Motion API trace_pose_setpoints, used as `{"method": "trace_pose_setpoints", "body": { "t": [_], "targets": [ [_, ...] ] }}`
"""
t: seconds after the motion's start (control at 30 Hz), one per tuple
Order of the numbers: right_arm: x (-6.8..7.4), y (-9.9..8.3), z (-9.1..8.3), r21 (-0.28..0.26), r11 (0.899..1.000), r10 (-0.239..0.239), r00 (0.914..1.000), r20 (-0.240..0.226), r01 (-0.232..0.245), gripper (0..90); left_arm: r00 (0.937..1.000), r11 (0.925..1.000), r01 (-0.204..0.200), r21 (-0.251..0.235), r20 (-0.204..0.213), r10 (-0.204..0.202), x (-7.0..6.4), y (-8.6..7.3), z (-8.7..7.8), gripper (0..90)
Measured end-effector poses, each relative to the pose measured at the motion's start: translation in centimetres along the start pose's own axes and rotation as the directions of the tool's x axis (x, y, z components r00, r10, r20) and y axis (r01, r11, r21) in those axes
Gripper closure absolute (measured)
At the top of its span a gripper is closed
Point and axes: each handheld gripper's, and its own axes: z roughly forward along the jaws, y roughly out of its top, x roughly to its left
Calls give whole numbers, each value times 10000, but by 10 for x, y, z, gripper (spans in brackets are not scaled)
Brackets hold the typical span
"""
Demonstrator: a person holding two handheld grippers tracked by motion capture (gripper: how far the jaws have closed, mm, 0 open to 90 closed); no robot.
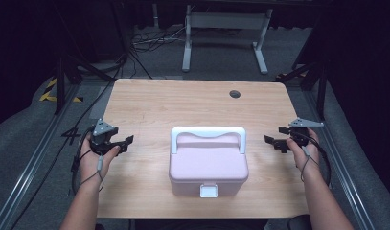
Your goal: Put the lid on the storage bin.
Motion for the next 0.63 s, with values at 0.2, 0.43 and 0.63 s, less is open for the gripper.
{"method": "trace_pose_setpoints", "body": {
  "t": [0.2,0.43,0.63],
  "targets": [
    [-4,-9,8,-225,9997,110,9998,157,-106,165,10000,10000,-47,81,-3,47,1,-1,3,304],
    [-8,-18,14,-34,9998,192,9994,282,-191,165,10000,9998,-63,174,-14,64,2,-3,5,304],
    [-7,-19,14,225,9997,86,9998,167,-90,162,10000,9997,-49,225,50,48,2,-3,7,303]
  ]
}}
